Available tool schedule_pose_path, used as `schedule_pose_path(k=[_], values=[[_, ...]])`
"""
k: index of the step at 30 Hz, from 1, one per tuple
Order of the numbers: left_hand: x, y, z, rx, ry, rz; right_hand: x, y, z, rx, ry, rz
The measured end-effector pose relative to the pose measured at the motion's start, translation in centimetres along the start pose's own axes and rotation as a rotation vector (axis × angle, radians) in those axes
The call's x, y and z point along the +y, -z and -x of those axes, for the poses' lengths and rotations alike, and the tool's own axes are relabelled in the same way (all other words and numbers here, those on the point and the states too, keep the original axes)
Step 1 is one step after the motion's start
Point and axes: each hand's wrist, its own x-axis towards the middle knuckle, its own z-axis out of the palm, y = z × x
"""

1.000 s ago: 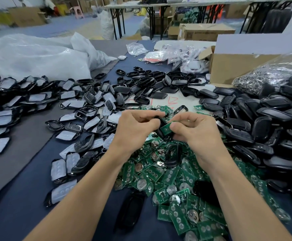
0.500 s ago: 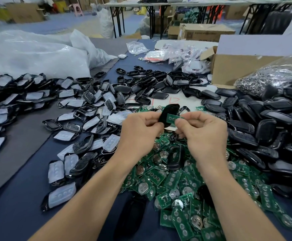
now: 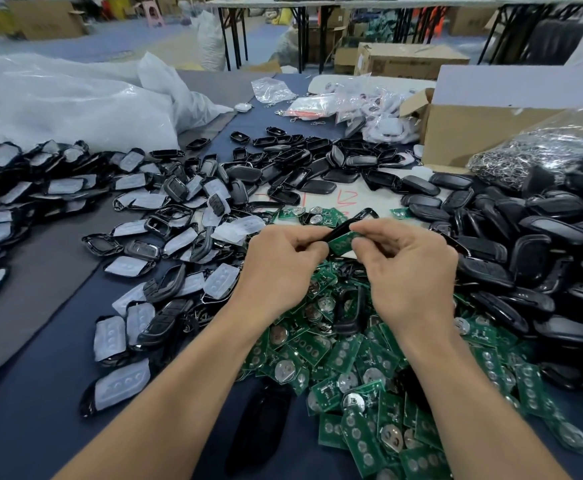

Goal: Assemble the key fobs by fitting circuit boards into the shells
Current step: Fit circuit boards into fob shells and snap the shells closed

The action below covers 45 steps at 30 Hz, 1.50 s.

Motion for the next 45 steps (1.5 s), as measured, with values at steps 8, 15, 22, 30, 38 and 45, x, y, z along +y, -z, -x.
schedule_pose_path(k=[8, 15, 22, 30, 38, 45], values=[[0.0, -0.1, -0.2, -0.026, 0.002, 0.018, 0.0, -0.3, 0.1, 0.06, 0.013, 0.044], [-0.2, -0.2, -0.2, -0.02, 0.01, 0.101, -0.4, -0.8, 0.6, 0.105, 0.001, 0.007], [-0.7, -0.1, -0.4, 0.027, -0.013, 0.117, -0.9, -0.5, 0.8, 0.097, 0.079, 0.066], [-0.6, -0.4, -0.2, 0.044, -0.009, 0.101, -0.8, -0.5, 0.8, 0.17, 0.207, 0.209], [-0.7, -0.4, -0.2, 0.034, 0.022, 0.109, -0.7, -0.6, 0.6, 0.137, 0.147, 0.172], [-0.9, 0.0, -0.3, 0.007, 0.036, 0.104, -0.8, -0.5, 0.5, 0.116, 0.031, 0.131]])
